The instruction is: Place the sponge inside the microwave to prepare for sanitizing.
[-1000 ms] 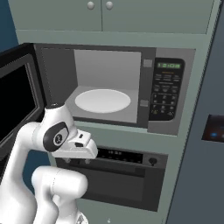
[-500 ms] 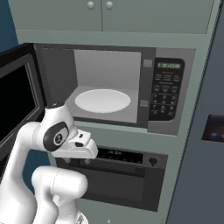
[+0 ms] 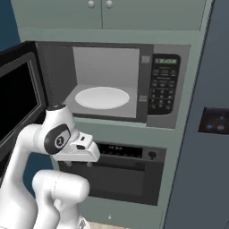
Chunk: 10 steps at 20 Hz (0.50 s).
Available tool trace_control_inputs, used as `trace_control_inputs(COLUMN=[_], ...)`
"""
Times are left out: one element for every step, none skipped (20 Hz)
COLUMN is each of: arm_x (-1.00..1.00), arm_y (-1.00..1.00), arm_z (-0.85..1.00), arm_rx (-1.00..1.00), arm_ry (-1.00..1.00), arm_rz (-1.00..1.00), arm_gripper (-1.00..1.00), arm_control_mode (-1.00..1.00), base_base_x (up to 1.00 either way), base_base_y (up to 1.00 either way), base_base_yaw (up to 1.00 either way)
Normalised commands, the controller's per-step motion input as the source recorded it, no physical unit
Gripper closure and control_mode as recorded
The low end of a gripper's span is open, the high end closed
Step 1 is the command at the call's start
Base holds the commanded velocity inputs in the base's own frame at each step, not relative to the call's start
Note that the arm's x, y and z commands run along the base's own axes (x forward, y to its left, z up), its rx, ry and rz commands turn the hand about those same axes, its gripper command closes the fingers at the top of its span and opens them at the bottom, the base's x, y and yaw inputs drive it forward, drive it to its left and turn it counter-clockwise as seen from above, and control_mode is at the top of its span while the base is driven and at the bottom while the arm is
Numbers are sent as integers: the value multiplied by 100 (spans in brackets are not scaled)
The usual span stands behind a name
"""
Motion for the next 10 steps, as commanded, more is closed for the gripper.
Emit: trace_control_inputs(arm_x=[0, 0, 0, 0, 0, 0, 0, 0, 0, 0], arm_y=[0, 0, 0, 0, 0, 0, 0, 0, 0, 0], arm_z=[0, 0, 0, 0, 0, 0, 0, 0, 0, 0], arm_rx=[0, 0, 0, 0, 0, 0, 0, 0, 0, 0], arm_ry=[0, 0, 0, 0, 0, 0, 0, 0, 0, 0], arm_rz=[0, 0, 0, 0, 0, 0, 0, 0, 0, 0], arm_gripper=[-100, -100, -100, -100, -100, -100, -100, -100, -100, -100], arm_control_mode=[100, 100, 100, 100, 100, 100, 100, 100, 100, 100], base_base_x=[-22, -5, 0, 0, 0, 0, 0, 0, -11, -18], base_base_y=[-51, -71, -89, -94, -100, -100, -100, -100, -100, -100], base_base_yaw=[-16, -15, -11, -7, -6, -5, -4, -3, -2, -2])
